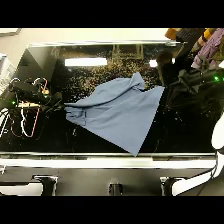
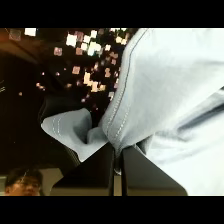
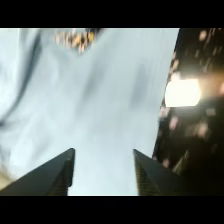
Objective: Fold the clothes and pants, and hang the long-sleeved shirts on hangers.
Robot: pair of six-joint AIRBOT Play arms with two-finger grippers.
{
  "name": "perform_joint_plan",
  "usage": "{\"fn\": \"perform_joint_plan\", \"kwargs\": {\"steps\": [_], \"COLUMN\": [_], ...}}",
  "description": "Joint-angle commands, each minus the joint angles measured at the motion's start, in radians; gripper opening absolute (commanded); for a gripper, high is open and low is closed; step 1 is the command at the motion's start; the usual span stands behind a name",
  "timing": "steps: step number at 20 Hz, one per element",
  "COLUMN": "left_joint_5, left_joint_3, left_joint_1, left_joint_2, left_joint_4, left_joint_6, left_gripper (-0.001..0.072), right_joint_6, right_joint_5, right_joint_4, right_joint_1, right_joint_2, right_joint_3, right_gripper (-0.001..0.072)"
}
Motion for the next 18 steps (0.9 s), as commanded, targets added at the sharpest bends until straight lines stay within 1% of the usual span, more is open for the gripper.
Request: {"fn": "perform_joint_plan", "kwargs": {"steps": [1, 5, 7, 9, 13, 18], "left_joint_5": [0.024, 0.033, 0.041, 0.042, 0.041, 0.041], "left_joint_3": [0.0, 0.0, 0.0, 0.0, 0.0, 0.0], "left_joint_1": [-0.001, -0.001, -0.001, -0.001, -0.001, -0.001], "left_joint_2": [-0.001, -0.001, -0.001, 0.0, -0.001, -0.001], "left_joint_4": [0.0, 0.0, 0.0, 0.0, 0.0, 0.0], "left_joint_6": [0.0, 0.0, 0.0, 0.0, 0.0, 0.0], "left_gripper": [0.002, 0.0019, 0.0019, 0.0019, 0.0019, 0.0019], "right_joint_6": [-0.061, -0.085, -0.084, -0.076, -0.032, -0.026], "right_joint_5": [0.002, -0.163, -0.234, -0.283, -0.315, -0.354], "right_joint_4": [0.066, 0.078, 0.104, 0.117, 0.116, 0.133], "right_joint_1": [0.016, 0.142, 0.21, 0.275, 0.35, 0.354], "right_joint_2": [0.166, 0.384, 0.476, 0.556, 0.64, 0.644], "right_joint_3": [-0.318, -0.836, -1.027, -1.171, -1.331, -1.365], "right_gripper": [0.047, 0.0471, 0.047, 0.0471, 0.0471, 0.047]}}
